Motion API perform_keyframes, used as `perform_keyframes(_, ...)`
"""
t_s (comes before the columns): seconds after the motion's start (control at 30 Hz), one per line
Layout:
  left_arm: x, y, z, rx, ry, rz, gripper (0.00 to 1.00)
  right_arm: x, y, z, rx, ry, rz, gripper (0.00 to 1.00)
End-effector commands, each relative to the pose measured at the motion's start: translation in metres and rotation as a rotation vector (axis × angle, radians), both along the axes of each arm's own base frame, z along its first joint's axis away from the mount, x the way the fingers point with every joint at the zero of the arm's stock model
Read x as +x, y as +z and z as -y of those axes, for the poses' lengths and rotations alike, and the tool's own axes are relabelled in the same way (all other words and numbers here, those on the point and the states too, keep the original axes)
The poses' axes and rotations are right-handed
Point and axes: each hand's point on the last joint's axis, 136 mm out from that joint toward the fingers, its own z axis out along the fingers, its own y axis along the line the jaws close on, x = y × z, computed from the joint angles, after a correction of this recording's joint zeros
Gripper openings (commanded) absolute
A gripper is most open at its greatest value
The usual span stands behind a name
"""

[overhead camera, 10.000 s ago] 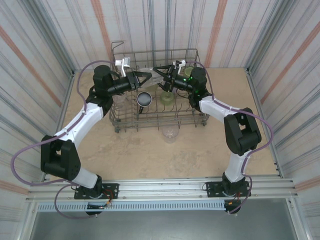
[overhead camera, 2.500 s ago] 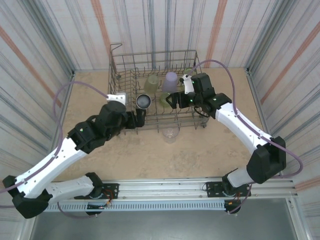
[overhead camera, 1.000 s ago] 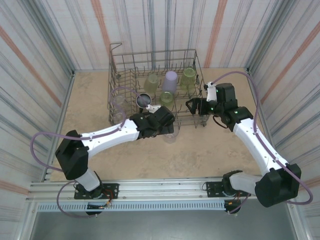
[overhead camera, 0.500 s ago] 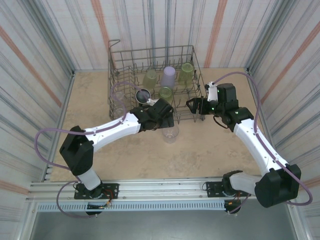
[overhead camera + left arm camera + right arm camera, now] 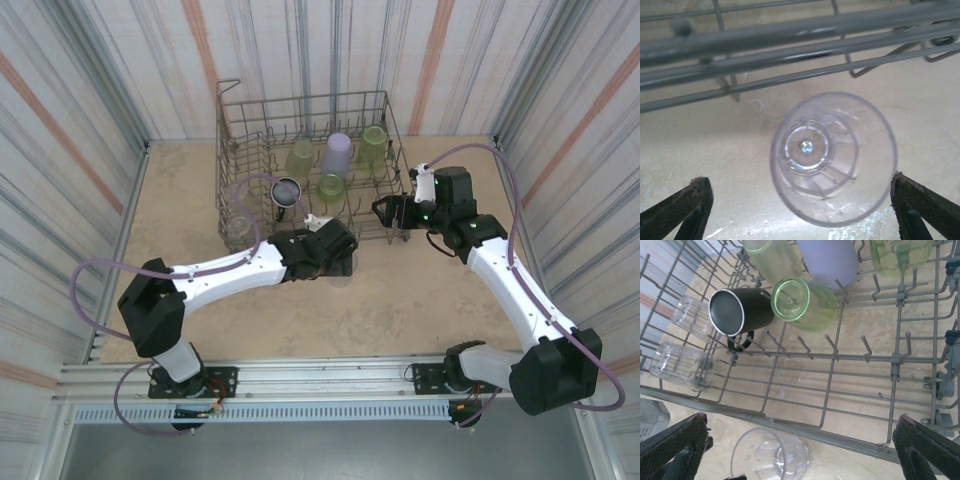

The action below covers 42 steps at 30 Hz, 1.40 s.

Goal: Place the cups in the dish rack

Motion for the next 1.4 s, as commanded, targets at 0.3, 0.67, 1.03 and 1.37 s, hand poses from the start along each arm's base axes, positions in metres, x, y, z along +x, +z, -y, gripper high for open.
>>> perform_keyframes(0.3, 0.014, -0.031, -0.015, 0.082, 0.082, -0.025, 0.76, -0.001, 0.006, -0.001, 0.040, -0.004, -0.003, 0.99)
perform_keyframes(0.67, 0.014, -0.047, -0.018, 0.126, 0.087, -0.055, 0.24, -0.001, 0.009, 0.002, 0.038, -0.012, 0.005, 0.99)
perform_keyframes(1.03, 0.001, -0.013, -0.013, 0.053, 0.037, -0.044, 0.00, -0.006, 0.013, 0.004, 0.047, -0.016, 0.012, 0.99)
perform_keyframes(1.37, -0.008, 0.040, -0.007, -0.058, -0.024, 0.021, 0.00, -0.008, 0.014, 0.002, 0.070, -0.011, 0.004, 0.99)
